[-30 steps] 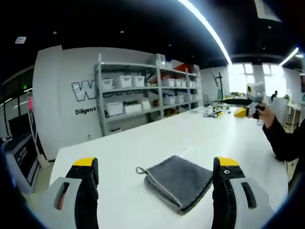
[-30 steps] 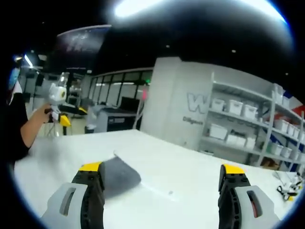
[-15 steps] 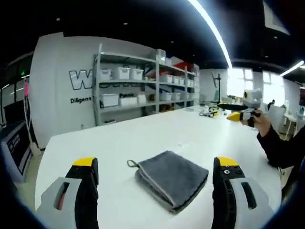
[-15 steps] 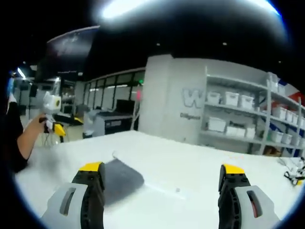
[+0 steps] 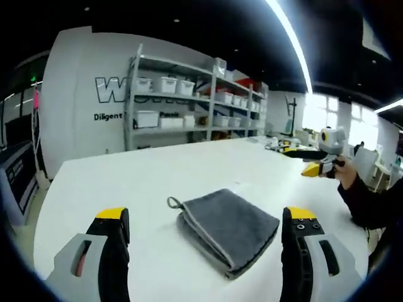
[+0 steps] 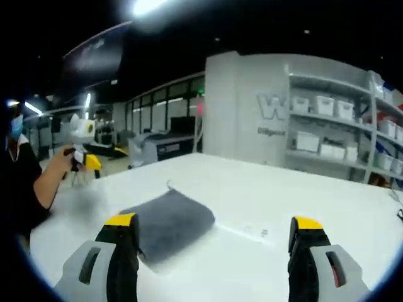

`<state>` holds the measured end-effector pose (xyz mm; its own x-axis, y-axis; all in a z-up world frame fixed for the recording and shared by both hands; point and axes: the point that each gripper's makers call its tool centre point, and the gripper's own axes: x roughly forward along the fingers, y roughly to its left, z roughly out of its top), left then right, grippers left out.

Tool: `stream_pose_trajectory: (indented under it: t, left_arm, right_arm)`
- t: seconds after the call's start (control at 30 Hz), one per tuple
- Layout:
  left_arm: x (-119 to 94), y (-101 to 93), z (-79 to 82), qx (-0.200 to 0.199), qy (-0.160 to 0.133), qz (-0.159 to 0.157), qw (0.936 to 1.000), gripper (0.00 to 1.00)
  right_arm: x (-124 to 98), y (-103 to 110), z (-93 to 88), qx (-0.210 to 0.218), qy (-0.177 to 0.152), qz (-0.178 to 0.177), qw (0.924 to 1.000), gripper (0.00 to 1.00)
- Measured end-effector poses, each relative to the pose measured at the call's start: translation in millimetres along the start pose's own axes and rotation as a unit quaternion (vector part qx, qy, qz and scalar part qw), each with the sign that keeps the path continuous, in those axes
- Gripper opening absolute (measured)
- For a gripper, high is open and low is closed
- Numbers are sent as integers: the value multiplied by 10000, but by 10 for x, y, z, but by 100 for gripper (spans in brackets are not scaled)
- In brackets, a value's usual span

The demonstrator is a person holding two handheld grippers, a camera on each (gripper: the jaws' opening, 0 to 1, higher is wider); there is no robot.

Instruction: Open the folded towel by lifting each exposed corner and separating the folded layers until the towel lies flat within the target outline without major curled edges

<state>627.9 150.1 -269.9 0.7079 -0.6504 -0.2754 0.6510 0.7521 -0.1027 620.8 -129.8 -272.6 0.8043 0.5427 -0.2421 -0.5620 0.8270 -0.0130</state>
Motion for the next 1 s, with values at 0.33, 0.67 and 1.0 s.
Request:
stream_pose_trajectory:
  t: [0.33,0.67,1.0]
  left_arm:
    - [134,86,-220,-176,256,-80,9995,99]
    - [319,68,-485,-274,636,-129,9975,99]
    - [334,73,-564,-532,671,-159,9962,97]
  right_arm:
    - [107,4,-99,203,23,9,9998,98]
    - [226,52,-170,289,12,-19,9996,95]
    - [369,193,-340,311,184,149,9992,93]
